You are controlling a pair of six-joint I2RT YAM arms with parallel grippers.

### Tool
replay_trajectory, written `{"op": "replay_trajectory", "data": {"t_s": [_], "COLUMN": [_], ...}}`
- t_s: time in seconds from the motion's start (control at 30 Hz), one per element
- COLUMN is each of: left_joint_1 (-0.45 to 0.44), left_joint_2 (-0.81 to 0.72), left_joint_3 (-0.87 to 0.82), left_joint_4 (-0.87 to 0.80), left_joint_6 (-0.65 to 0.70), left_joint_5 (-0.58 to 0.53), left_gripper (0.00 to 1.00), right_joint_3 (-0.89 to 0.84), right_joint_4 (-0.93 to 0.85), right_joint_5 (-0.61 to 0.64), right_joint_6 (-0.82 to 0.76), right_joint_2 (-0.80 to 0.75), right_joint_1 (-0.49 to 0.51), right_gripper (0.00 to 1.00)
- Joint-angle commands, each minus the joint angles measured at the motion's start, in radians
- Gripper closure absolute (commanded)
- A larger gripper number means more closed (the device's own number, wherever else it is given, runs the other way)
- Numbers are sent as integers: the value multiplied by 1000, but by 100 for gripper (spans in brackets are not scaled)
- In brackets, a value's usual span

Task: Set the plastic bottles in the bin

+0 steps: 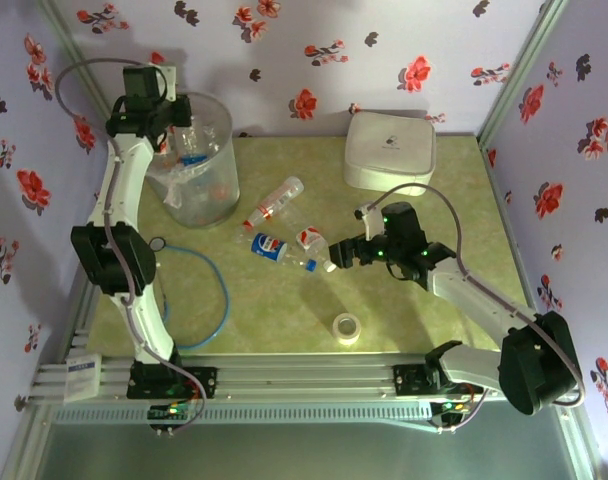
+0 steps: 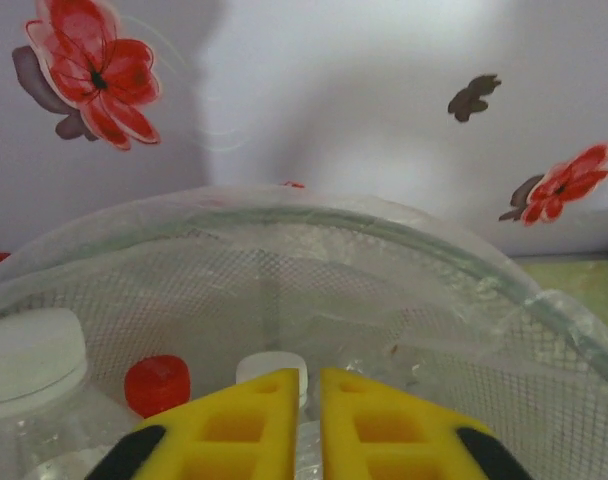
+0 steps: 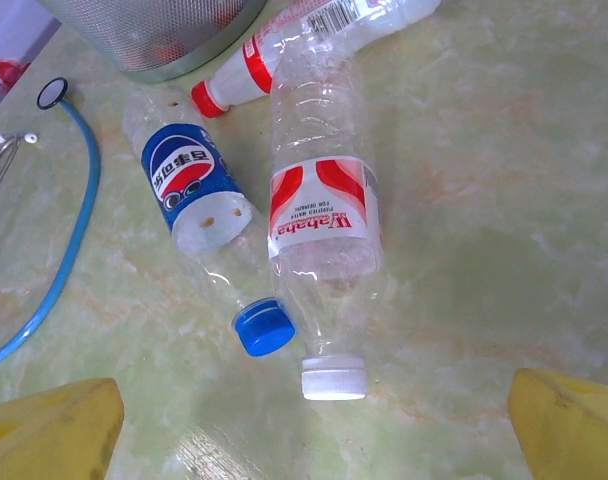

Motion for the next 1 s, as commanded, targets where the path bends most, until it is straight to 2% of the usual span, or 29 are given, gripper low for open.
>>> {"op": "replay_trajectory", "data": {"t_s": [0.0,0.07,0.2,0.3,0.63,0.87,0.97], "left_joint_1": [-13,-14,-14,-12,-23,-28,-27], "left_joint_2": [-107,-175,-297,-318,-229,-209,-212], "left_joint_3": [-131,-239,-443,-516,-585,-538,-467], "left_joint_4": [-13,26,93,102,110,80,37], "left_joint_6": [32,36,31,31,-14,-7,3], "left_joint_5": [-6,-15,-34,-36,27,27,32], "left_gripper": [95,99,100,100,100,100,85], "right_joint_3": [7,10,21,34,49,70,85], "right_joint_4": [-13,-15,-14,-12,-45,-70,-92], "right_joint_5": [20,23,23,30,77,108,127], "right_joint_6": [-4,-11,-13,0,22,21,8], "right_joint_2": [5,8,20,39,62,79,96], "right_joint_1": [-1,-1,-1,-1,1,1,1], "right_gripper": [1,1,1,1,1,1,1]}}
